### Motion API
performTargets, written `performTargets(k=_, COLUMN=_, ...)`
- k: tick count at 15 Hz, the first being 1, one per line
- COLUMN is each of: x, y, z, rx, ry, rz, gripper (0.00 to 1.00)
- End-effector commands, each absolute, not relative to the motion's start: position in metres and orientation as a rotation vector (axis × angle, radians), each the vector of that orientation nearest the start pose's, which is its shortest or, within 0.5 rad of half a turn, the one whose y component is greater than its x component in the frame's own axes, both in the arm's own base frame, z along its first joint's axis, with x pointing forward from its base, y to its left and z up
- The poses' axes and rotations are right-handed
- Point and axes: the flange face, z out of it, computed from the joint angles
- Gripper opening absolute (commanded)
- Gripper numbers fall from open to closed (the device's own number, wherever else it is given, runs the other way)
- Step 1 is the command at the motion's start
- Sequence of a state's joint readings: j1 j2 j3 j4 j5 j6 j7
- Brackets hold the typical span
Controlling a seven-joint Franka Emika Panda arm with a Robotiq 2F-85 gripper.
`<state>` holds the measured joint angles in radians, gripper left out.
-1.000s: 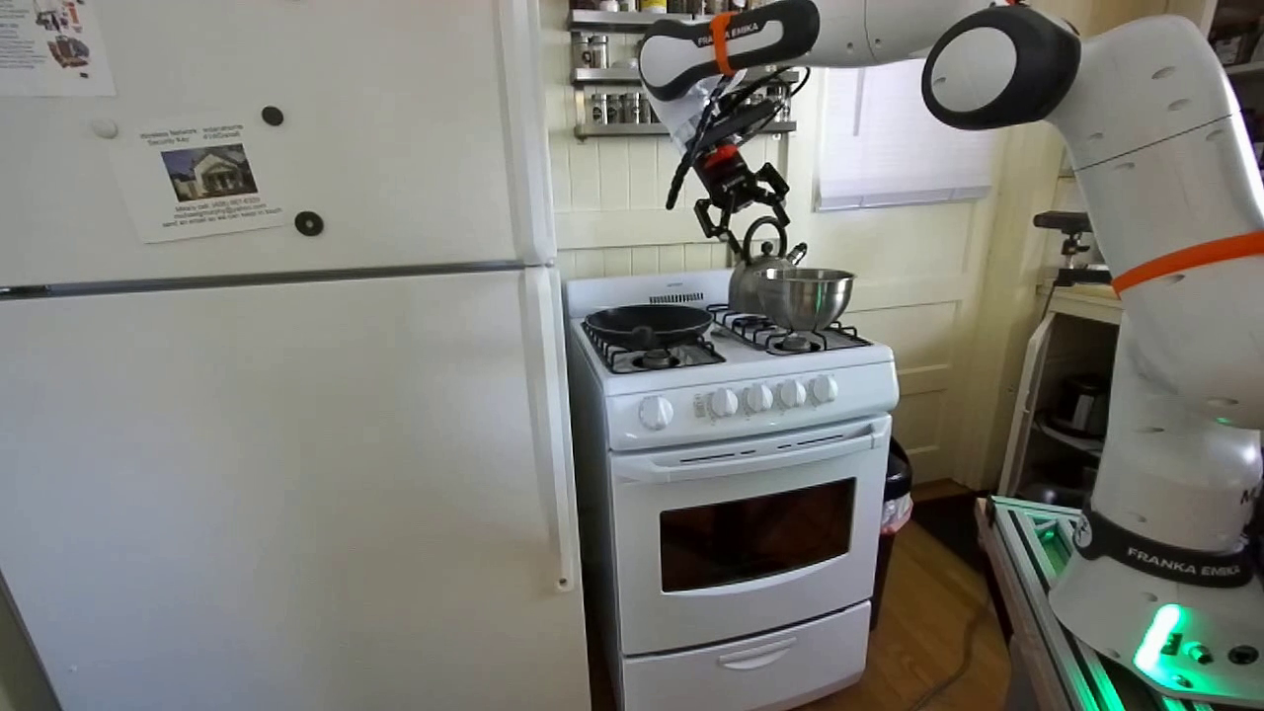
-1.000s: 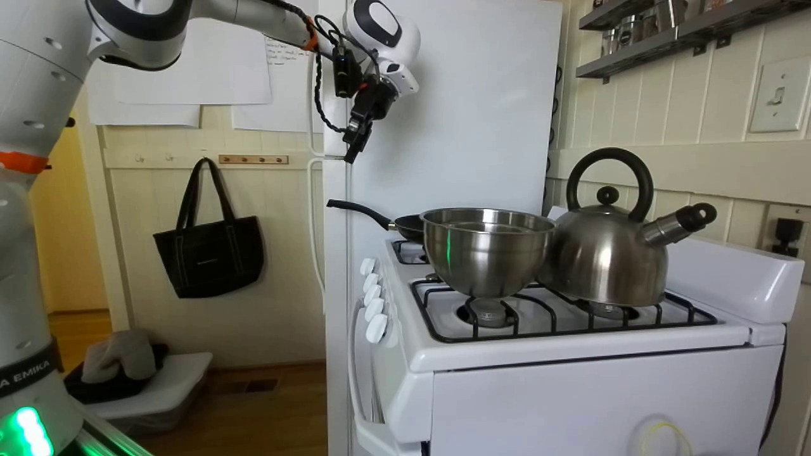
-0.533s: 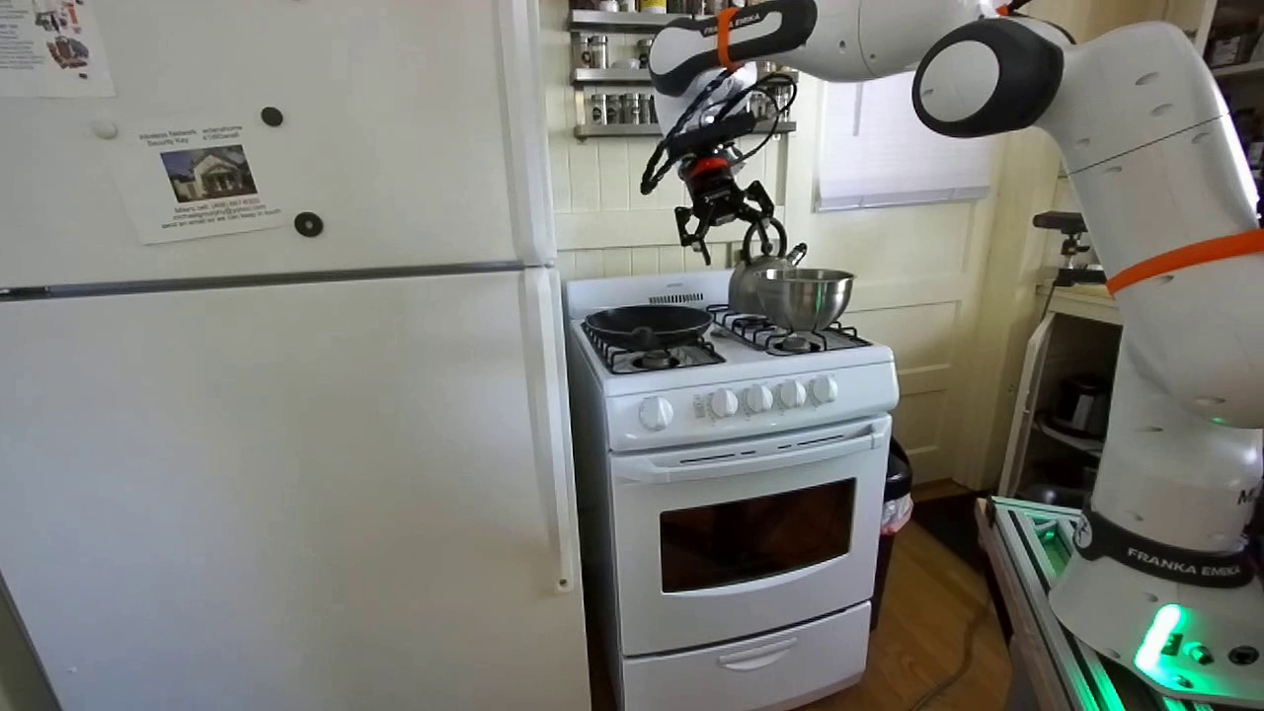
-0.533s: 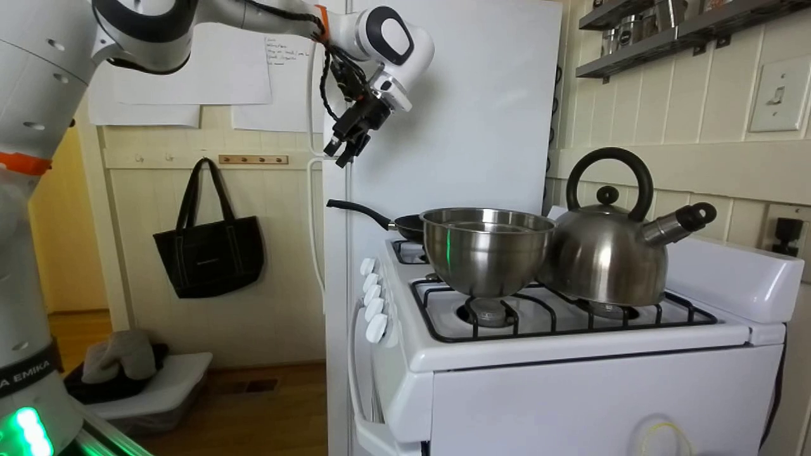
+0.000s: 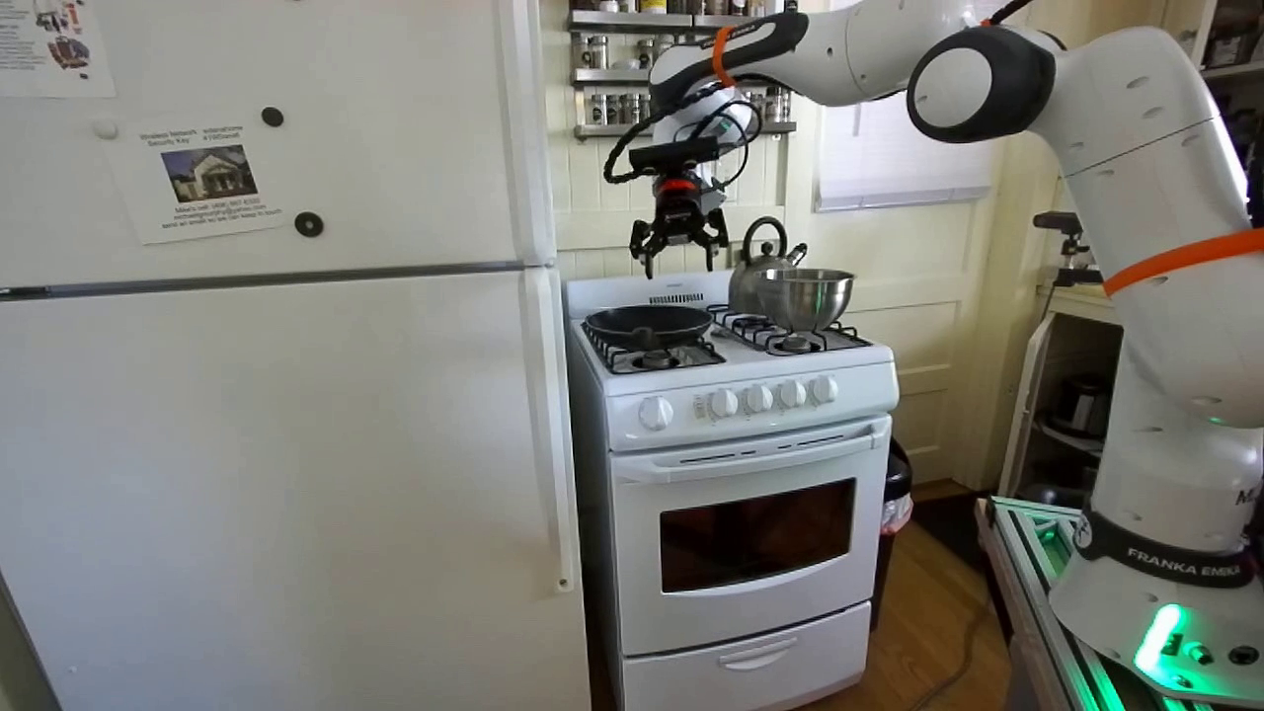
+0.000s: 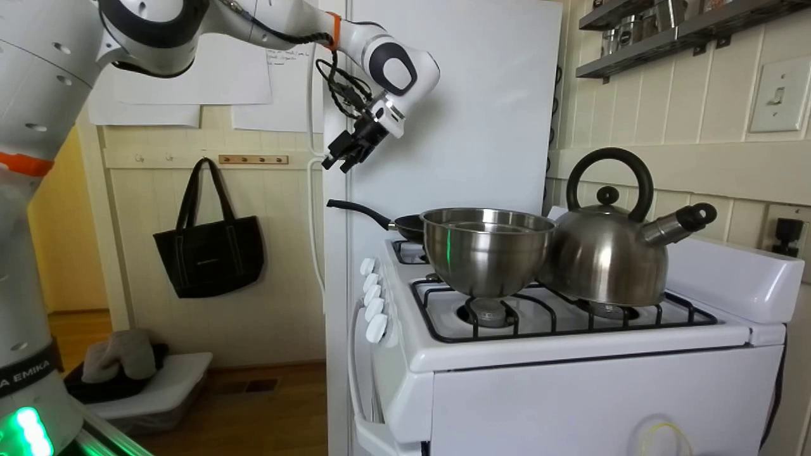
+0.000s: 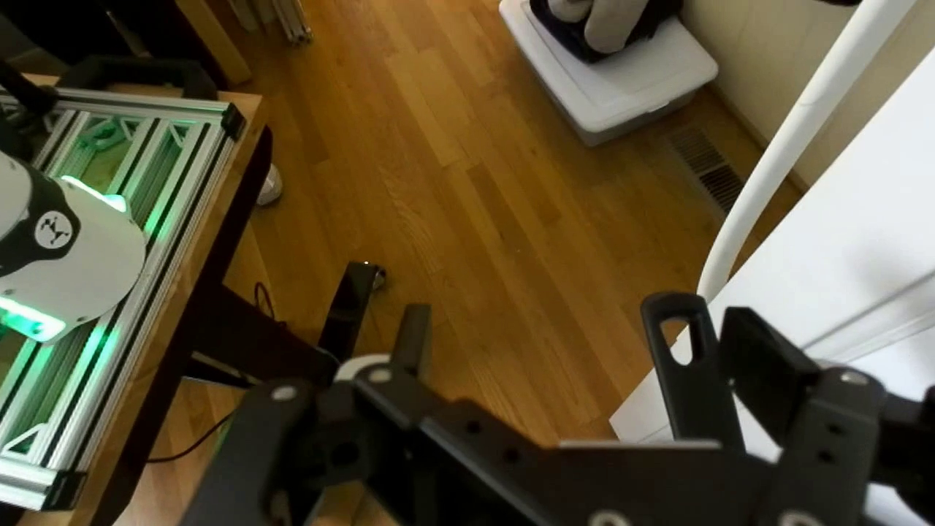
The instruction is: Move the silver bowl and the pan away
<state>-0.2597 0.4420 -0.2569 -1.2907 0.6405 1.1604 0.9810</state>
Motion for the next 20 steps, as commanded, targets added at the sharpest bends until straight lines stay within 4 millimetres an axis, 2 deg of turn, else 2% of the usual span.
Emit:
performTargets(k=1, x=0.595, y=-0.207, z=0.486, rx=-1.978, ry=1.69, rz=0.91, gripper=1.0)
performTargets(k=4, x=0.608, y=-0.209, z=0.49, rx=-2.082, ry=1.697, rz=0.67, gripper=1.0)
performTargets(k=6, x=0.625, y=-0.207, z=0.485, rx=-2.058, ry=1.739, rz=0.48, gripper=1.0)
performTargets(k=8, x=0.641, y=-0.202, z=0.477, rx=-2.059, ry=1.776, rz=0.371, gripper=1.0)
performTargets(k=10, x=0.646, y=-0.201, z=0.467, rx=-2.097, ry=1.824, rz=0.33, gripper=1.0)
performTargets(k=16, x=0.626, y=-0.241, z=0.441, rx=-2.133, ry=1.985, rz=0.362, gripper=1.0)
performTargets(k=20, x=0.628, y=-0.235, z=0.417, rx=-2.129, ry=1.967, rz=0.447, gripper=1.0)
